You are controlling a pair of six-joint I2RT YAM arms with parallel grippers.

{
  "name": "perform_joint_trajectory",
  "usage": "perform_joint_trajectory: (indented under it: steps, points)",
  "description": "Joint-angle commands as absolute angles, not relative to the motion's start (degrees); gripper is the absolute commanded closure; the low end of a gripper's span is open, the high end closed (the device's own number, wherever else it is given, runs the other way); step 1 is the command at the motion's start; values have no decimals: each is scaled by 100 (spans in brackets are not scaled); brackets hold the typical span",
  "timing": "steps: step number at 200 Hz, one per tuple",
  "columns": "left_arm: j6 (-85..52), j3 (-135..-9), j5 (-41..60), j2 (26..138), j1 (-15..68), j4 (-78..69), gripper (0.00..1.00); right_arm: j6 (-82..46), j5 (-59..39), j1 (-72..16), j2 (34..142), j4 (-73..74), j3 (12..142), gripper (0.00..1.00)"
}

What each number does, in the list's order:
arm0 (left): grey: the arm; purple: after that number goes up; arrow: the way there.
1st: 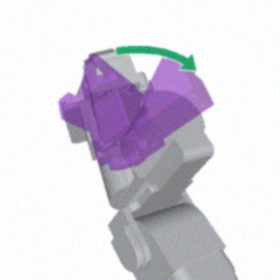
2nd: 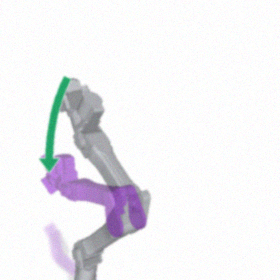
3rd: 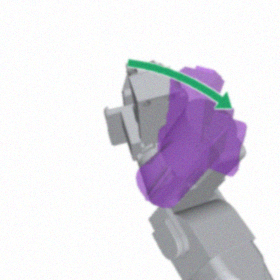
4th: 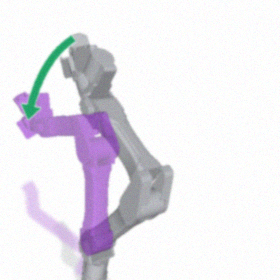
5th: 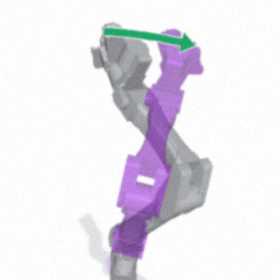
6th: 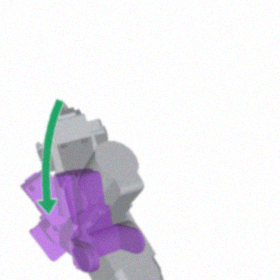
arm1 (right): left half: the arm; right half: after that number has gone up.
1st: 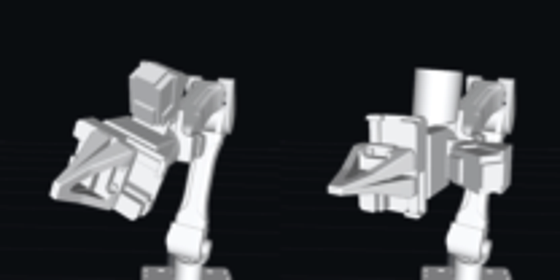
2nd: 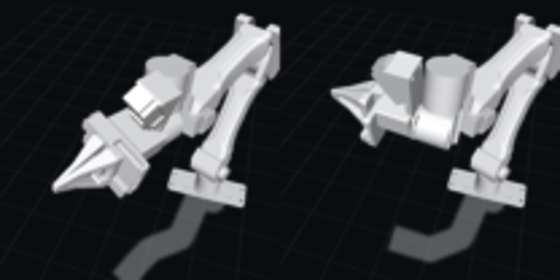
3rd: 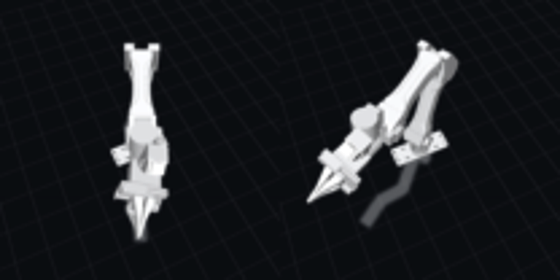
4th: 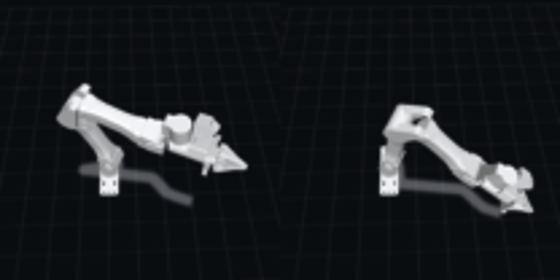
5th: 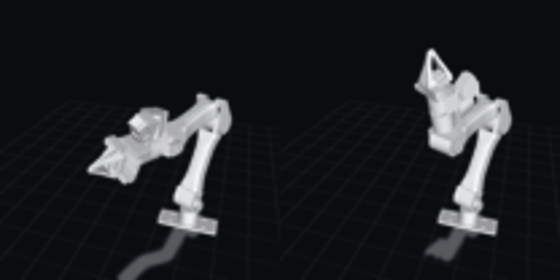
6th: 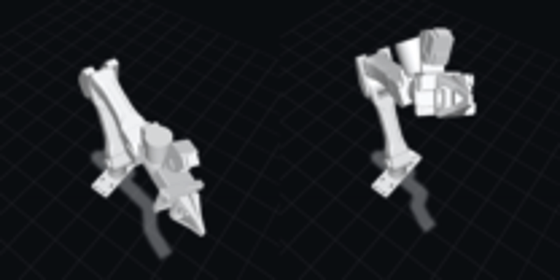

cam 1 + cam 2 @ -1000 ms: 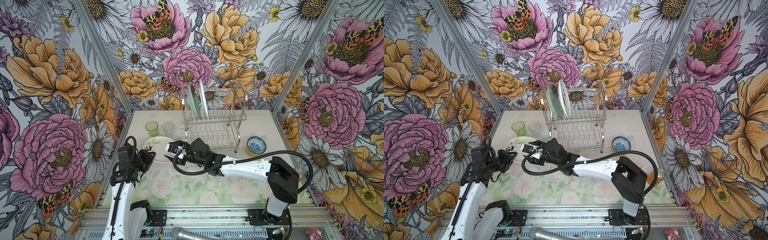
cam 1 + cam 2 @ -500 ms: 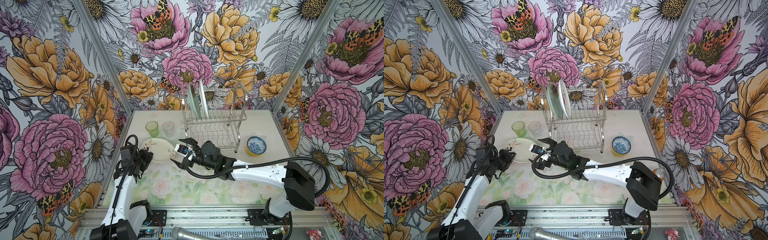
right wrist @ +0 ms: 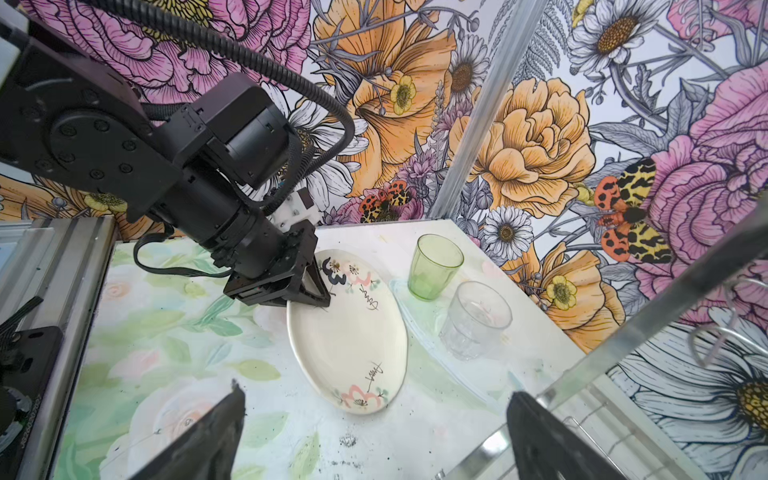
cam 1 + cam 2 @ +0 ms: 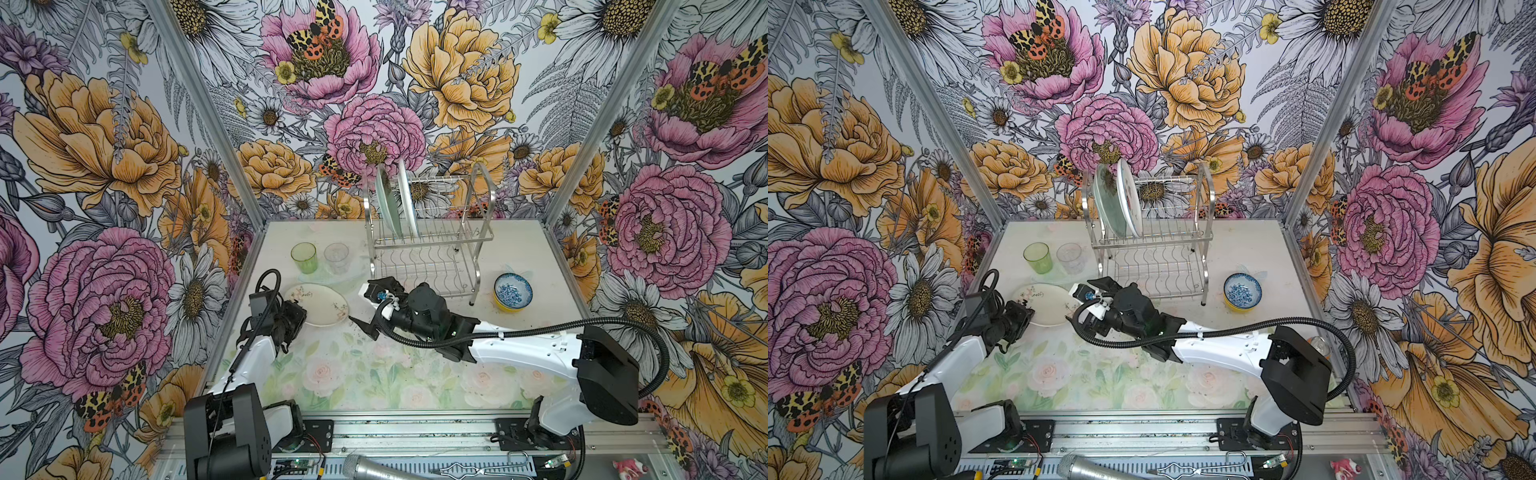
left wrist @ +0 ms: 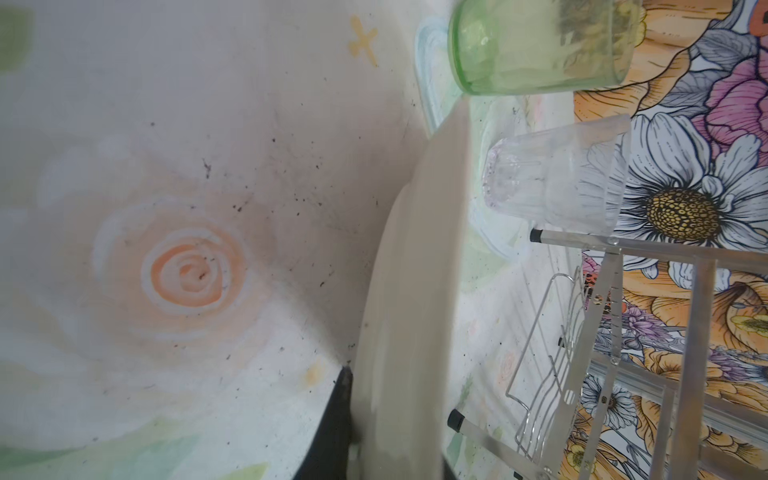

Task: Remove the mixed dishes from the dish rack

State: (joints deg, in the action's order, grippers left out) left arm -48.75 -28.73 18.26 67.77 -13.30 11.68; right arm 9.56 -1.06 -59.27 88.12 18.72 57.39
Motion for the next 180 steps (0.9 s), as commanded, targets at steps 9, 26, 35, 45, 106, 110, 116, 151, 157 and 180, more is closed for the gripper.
perform_joint_trajectory:
  steps: [9,26,35,45,106,110,116,151,157,180]
  points:
    - [-4696,-3078,1747,7140,-1312,387,100,865,-238,-5889,8443,1855,5705,1]
    - [-4699,-3175,1755,7441,-1275,375,100,819,-232,-5873,8396,1854,5645,1]
    - [-4702,-3229,1792,7580,-1253,350,100,786,-193,-5862,8378,1854,5632,0]
    - [-4730,-3268,1817,7707,-1223,333,100,740,-117,-5847,8359,1858,5602,0]
    - [-4744,-3248,1877,8030,-1099,343,63,723,0,-5753,8133,1898,5394,0]
    - [-4748,-3236,1881,8041,-1096,337,62,726,7,-5751,8120,1905,5372,0]
    - [-4765,-3223,1887,8055,-1090,340,60,708,24,-5744,8092,1911,5338,0]
    - [-4814,-3130,1865,8018,-1071,325,48,663,59,-5714,8002,1924,5205,1]
    - [-4815,-3131,1871,7996,-1072,325,48,651,61,-5705,7978,1930,5180,1]
    - [-4746,-3170,1837,7864,-1072,460,31,533,101,-5667,7900,1984,5120,1]
